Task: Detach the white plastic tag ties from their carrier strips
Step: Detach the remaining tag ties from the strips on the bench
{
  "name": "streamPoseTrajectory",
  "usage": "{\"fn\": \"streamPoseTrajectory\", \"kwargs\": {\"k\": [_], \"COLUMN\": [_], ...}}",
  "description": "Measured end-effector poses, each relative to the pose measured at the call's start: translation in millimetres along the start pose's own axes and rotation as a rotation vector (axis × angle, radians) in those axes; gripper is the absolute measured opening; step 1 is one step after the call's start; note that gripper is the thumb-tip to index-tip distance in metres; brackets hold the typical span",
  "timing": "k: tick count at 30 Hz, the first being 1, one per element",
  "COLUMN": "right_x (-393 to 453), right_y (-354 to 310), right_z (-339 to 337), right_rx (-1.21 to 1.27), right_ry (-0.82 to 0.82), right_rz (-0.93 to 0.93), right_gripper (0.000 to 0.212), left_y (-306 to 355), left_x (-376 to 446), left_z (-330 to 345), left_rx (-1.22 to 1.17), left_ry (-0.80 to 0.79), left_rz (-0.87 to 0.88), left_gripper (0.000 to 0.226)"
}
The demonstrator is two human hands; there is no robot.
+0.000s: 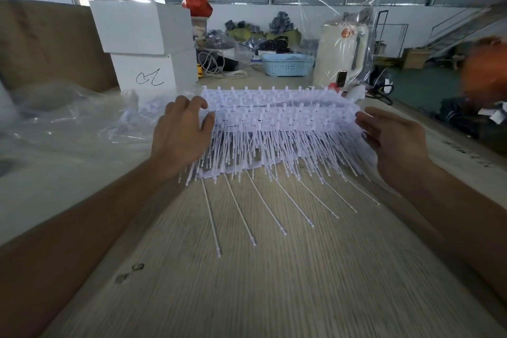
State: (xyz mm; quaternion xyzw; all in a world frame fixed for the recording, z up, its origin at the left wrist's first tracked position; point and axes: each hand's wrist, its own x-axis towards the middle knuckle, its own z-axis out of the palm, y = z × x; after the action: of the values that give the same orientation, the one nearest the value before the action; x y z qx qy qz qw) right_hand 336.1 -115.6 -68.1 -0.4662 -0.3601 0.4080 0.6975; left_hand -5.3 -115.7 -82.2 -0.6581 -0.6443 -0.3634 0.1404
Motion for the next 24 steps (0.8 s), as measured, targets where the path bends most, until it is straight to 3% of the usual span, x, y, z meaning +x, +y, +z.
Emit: {"fn": "streamPoseTrajectory", "kwargs": {"k": [11, 15, 21, 24], "right_x": [-8.7, -6.4, -4.0, -4.3], "right_y": [-26.8, -32.4, -31.1, -27.6], "right_z": [0.9, -2.7, -11.4, -11.7], "right_rx": [0.381, 0.440, 0.465, 0.457], "right_ry": [-0.286, -0.287, -0.219, -0.174], "right_rz": [-0.136, -0.171, -0.095, -0.035], "right_gripper": [0.027, 0.031, 0.029, 0.027], "left_y": [-7.0, -8.0, -8.3, -6.5], "left_x": [4.8, 9.6, 10.7, 12.0], "left_z": [3.3, 3.5, 3.2, 5.3], "left_rx": [-0.121, -0.296, -0.431, -0.260], "left_ry": [-0.068, -0.142, -0.155, -0.096], "left_rz": [-0.132, -0.255, -0.224, -0.165], "left_gripper": [0.054, 0.067, 0.043, 0.038]}}
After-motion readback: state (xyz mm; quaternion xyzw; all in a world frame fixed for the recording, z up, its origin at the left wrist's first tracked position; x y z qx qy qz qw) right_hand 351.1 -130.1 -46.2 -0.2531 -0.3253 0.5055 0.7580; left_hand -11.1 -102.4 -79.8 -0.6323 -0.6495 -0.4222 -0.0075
